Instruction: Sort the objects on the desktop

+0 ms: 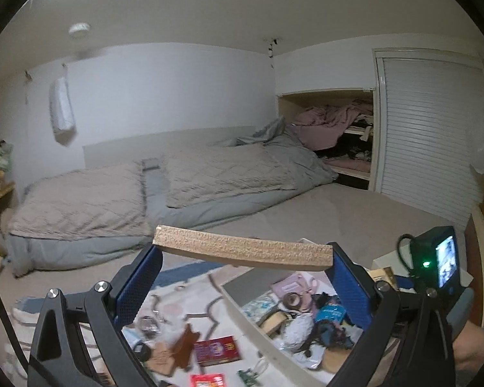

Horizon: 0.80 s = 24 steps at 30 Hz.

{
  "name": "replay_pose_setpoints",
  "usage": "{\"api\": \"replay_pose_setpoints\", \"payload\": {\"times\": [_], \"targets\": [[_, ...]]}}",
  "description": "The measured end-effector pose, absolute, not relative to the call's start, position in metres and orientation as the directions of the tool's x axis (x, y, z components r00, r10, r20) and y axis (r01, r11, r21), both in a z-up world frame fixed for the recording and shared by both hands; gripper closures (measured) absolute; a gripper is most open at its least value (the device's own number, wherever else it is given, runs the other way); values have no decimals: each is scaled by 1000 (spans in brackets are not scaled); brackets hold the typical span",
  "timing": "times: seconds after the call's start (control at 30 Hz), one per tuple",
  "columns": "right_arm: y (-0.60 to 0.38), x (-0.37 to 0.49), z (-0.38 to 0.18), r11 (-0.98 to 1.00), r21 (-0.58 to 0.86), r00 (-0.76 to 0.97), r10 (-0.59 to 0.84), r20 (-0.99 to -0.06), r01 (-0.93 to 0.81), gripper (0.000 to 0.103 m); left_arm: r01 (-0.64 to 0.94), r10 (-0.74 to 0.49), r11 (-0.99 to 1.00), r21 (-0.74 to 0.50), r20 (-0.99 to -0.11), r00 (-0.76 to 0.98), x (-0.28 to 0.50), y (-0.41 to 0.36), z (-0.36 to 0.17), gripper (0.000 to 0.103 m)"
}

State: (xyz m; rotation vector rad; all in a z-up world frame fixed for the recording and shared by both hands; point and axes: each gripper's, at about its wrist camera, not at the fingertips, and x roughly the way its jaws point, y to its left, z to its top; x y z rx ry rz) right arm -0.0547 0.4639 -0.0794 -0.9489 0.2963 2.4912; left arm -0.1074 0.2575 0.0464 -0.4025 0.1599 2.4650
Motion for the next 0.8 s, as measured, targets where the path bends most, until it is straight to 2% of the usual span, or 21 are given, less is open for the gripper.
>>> {"api": "replay_pose_setpoints", "payload": {"times": [0.37, 0.53, 0.8], "targets": [[507, -75, -116, -799, 146, -599, 303, -741, -584, 22, -652, 594, -758, 22, -389, -704, -141, 295, -24, 3], [520, -86, -122, -781, 132, -573, 320, -754, -611, 22, -659, 598, -752, -19, -439, -670, -164, 297, -47, 3], [529, -95, -130, -779, 105, -551, 334, -765, -618, 24, -669, 635, -736, -106, -452, -627, -178, 302, -59, 3]]}}
